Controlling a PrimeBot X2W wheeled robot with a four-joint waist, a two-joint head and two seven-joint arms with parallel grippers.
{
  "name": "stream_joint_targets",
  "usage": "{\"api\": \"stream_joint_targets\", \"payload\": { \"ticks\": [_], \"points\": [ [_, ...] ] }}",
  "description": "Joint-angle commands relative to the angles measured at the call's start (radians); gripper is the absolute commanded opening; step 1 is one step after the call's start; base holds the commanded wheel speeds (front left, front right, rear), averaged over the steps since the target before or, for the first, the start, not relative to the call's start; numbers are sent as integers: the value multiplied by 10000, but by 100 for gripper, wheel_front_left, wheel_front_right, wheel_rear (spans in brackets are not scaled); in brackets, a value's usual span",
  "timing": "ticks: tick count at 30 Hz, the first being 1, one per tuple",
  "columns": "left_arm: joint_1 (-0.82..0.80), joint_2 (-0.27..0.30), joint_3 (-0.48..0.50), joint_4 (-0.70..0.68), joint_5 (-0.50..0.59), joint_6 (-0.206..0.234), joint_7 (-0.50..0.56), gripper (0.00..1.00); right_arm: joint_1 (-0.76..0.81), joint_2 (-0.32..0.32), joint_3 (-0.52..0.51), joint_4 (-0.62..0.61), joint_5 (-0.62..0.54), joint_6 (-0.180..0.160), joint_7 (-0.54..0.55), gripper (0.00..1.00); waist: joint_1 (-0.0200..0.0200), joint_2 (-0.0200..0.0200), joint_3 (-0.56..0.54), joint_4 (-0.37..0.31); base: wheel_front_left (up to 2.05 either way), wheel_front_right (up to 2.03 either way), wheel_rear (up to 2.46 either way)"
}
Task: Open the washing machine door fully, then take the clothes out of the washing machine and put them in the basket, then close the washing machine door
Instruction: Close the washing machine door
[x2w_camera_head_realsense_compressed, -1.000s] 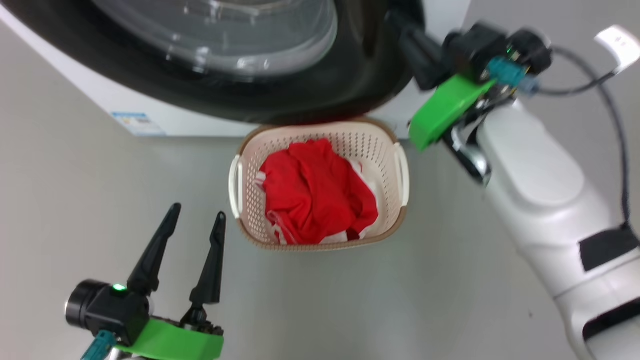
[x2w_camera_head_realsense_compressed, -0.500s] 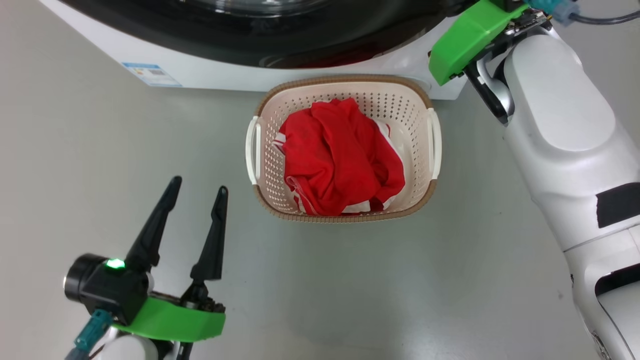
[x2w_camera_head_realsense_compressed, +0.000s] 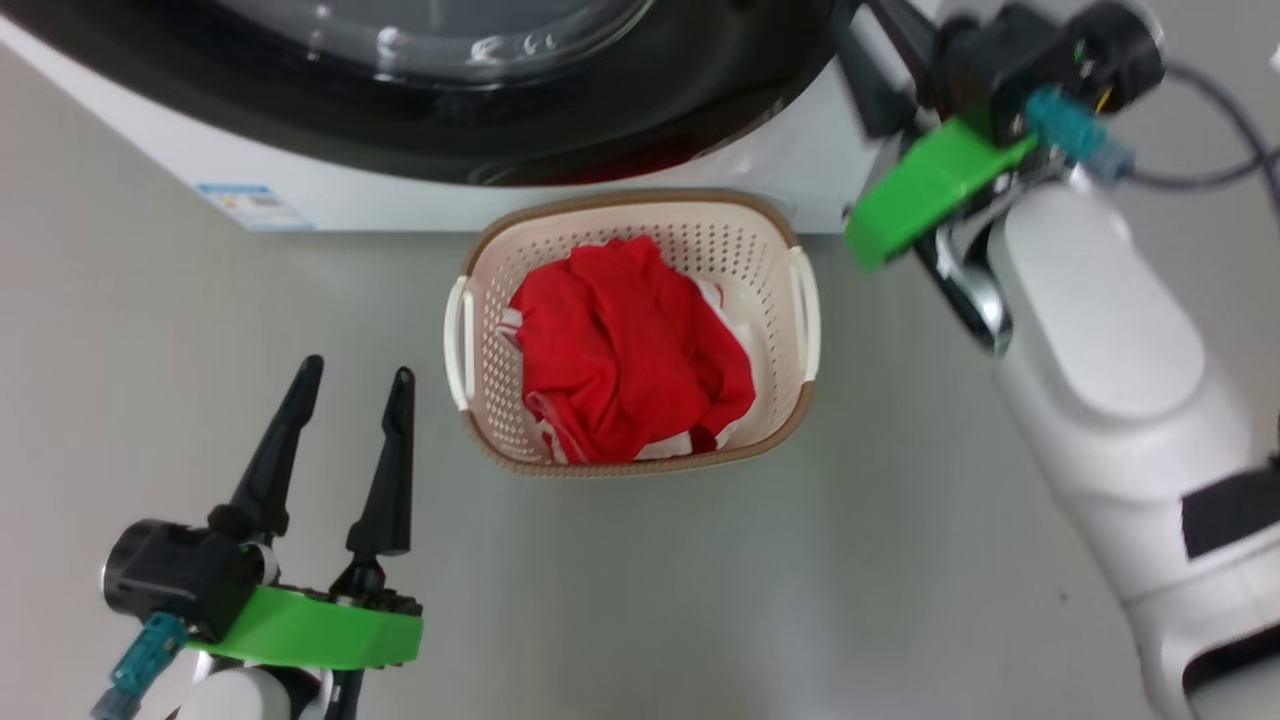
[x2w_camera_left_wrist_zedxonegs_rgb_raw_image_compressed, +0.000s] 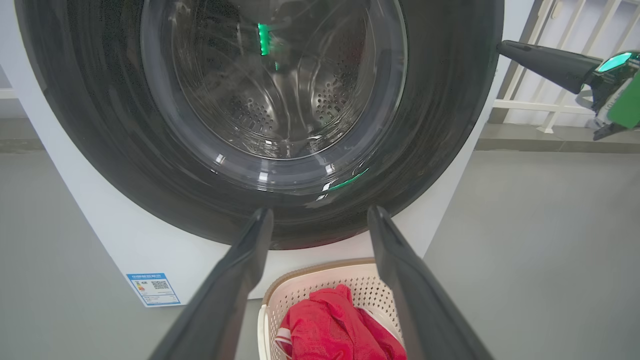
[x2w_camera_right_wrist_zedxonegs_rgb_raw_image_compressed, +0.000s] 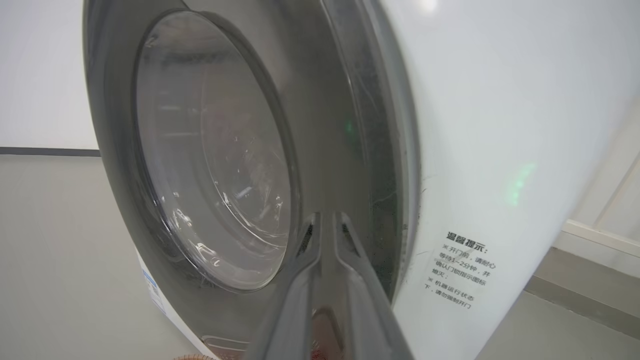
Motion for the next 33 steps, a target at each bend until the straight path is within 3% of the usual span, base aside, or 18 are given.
{"api": "stream_joint_targets", "payload": {
  "ticks": [1,18,26,33],
  "points": [
    [-16,143,435,-142,-70,-54,-78,100,454,256,84,-445,15,-38,10,100,0,-1,-563,-542,0,0,0],
    [1032,-23,1143,227,-59,-54,-78,100,5091,257,-1549,-4014,86,-38,10,100,0,-1,-2942,-2769,0,0,0],
    [1476,-99,1425,180,181,-54,-78,100,6449,59,-1721,-4403,428,-38,10,100,0,-1,-3754,-3096,0,0,0],
    [1877,-140,1485,-171,401,-54,-78,100,7933,-280,-2454,-5151,567,-38,10,100,0,-1,-4122,-3053,0,0,0]
  ]
}}
